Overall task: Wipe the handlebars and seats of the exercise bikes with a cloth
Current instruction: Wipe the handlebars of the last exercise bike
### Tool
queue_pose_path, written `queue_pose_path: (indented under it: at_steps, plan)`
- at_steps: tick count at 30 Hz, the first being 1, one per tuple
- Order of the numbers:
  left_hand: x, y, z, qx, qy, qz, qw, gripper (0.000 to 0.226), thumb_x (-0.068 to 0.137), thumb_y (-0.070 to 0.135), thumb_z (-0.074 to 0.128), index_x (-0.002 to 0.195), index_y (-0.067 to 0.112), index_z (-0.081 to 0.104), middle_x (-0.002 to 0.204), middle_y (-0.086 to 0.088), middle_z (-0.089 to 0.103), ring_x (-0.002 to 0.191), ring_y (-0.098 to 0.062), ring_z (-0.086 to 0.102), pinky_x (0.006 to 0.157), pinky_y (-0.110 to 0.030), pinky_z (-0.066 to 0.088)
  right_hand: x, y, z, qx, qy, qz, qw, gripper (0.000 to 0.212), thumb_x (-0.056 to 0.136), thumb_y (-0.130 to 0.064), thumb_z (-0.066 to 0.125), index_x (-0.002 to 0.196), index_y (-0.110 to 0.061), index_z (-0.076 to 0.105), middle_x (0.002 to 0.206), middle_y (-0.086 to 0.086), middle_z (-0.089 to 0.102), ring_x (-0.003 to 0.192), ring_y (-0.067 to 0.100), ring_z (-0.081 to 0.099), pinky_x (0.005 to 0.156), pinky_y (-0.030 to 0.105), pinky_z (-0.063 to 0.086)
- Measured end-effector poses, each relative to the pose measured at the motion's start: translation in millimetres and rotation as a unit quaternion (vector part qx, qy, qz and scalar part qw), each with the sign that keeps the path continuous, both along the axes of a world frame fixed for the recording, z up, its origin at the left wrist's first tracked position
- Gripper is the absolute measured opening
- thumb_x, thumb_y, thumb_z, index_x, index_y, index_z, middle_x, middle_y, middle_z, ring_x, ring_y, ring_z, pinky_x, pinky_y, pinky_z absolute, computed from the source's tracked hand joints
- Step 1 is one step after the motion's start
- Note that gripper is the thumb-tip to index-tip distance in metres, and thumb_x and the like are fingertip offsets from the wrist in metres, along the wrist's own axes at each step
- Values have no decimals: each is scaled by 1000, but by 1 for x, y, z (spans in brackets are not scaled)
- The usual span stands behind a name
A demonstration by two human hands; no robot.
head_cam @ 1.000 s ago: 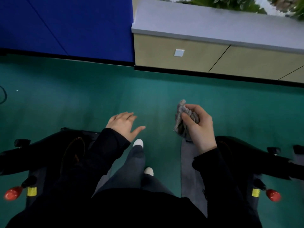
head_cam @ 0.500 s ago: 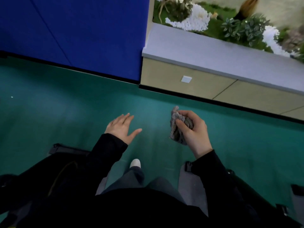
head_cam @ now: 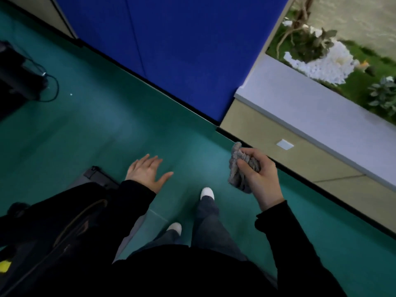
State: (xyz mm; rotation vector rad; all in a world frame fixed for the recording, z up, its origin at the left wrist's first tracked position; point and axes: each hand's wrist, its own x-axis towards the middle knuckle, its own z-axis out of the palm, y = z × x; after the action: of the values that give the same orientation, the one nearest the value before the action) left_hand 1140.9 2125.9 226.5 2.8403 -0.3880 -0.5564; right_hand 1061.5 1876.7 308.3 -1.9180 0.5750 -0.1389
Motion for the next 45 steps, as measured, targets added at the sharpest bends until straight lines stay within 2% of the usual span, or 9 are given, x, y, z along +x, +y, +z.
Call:
queue_pose_path:
  at_steps: [8,12,15,21,25,30,33,36,45]
  plan:
    - [62,-79,5,9,-2,81,997,64,91,59,38,144,22,33,153,5,29,143,-13,17,114,-31,12,110,-82,0,22,4,107,994,23,88,-5,64,94,-28,62,94,-1,67,88,20,62,84,37,50]
    - [90,-105,12,-15,-13,115,993,64,92,58,37,145,22,31,154,5,27,144,-13,15,115,-32,11,157,-109,-2,28,16,138,990,20,87,-6,64,96,-24,64,94,-1,66,89,19,62,81,35,51]
    - [107,-107,14,-24,-14,145,989,64,91,57,40,144,21,31,154,4,26,143,-14,16,114,-32,11,190,-111,-3,25,16,170,985,22,87,-8,65,93,-29,62,94,-6,66,88,15,62,80,30,49]
    - [142,-77,7,-30,-13,235,971,64,90,56,45,142,21,37,153,2,29,143,-15,18,115,-34,14,264,-78,-11,12,31,265,964,20,88,-9,64,93,-28,62,95,-8,65,90,12,63,81,28,49]
    - [182,-45,1,-39,-18,274,961,62,89,53,49,140,19,41,152,-1,32,143,-17,21,114,-34,17,320,-40,-13,-3,24,302,953,29,86,-10,66,88,-38,58,97,-8,66,95,13,62,84,28,49]
    - [247,3,6,-47,-34,312,948,62,89,52,51,140,17,42,151,-2,34,142,-18,22,114,-34,18,392,7,-10,-3,21,332,943,26,87,-12,66,90,-37,60,100,-11,66,98,7,62,82,19,47]
    - [283,29,11,-42,-50,321,945,61,89,52,50,140,18,41,151,-1,33,142,-17,23,113,-33,19,430,32,-5,-9,6,342,940,31,87,-11,66,88,-41,58,100,-17,63,99,6,60,85,23,47]
    - [312,50,15,-39,-58,336,939,62,89,51,50,140,17,41,151,-1,34,142,-17,23,113,-32,19,461,50,-1,-3,3,347,938,32,87,-10,66,88,-41,58,98,-24,60,95,-4,59,84,22,48]
    - [358,91,7,-27,-37,410,911,62,90,52,48,141,17,40,149,-1,37,142,-17,24,114,-32,19,565,112,-1,-20,16,427,904,22,87,-9,66,93,-30,62,96,-21,63,91,-7,60,88,31,52]
